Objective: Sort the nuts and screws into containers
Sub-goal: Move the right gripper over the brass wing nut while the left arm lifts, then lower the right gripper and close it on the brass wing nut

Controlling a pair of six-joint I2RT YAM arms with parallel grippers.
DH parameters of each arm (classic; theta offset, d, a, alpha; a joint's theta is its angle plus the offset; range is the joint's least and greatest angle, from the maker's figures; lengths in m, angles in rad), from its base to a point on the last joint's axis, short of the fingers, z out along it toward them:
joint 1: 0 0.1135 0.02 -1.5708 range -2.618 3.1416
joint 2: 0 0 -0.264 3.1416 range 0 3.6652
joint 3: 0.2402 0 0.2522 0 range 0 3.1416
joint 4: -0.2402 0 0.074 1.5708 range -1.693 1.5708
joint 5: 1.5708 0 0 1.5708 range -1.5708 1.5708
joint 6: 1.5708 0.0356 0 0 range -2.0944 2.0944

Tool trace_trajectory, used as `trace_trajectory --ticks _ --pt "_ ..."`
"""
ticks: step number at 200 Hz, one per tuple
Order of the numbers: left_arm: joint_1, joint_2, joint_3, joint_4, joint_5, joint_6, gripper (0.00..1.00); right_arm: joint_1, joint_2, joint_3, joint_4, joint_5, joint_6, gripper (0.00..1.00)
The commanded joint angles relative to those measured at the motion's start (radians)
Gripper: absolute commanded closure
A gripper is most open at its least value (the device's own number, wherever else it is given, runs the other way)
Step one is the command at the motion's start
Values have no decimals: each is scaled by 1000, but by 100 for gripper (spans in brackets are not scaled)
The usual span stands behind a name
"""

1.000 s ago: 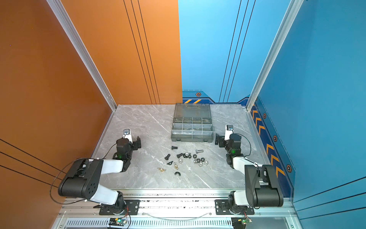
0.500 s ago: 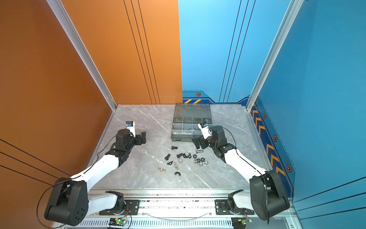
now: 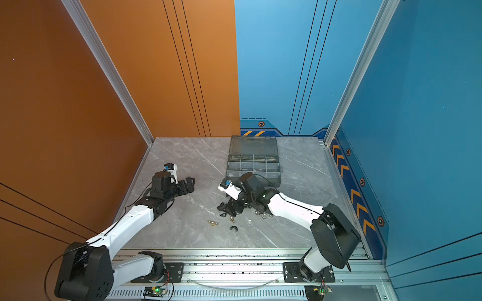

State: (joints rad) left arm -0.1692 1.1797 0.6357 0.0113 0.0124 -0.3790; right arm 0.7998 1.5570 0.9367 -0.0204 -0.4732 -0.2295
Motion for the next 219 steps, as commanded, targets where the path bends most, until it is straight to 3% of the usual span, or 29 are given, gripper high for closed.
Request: trace_trajectory --ticks 1,88,164,219 --pt "12 6 33 -78 -7 -37 2 55 53 43 -42 -17 -41 13" --pt "40 5 22 -130 -13 -86 2 128 169 53 -46 -56 -70 23" --pt "41 -14 14 -134 1 -111 2 134 189 48 -41 -46 -97 41" --pt "45 -2 19 -136 13 -122 2 147 221 49 -8 -24 -91 45"
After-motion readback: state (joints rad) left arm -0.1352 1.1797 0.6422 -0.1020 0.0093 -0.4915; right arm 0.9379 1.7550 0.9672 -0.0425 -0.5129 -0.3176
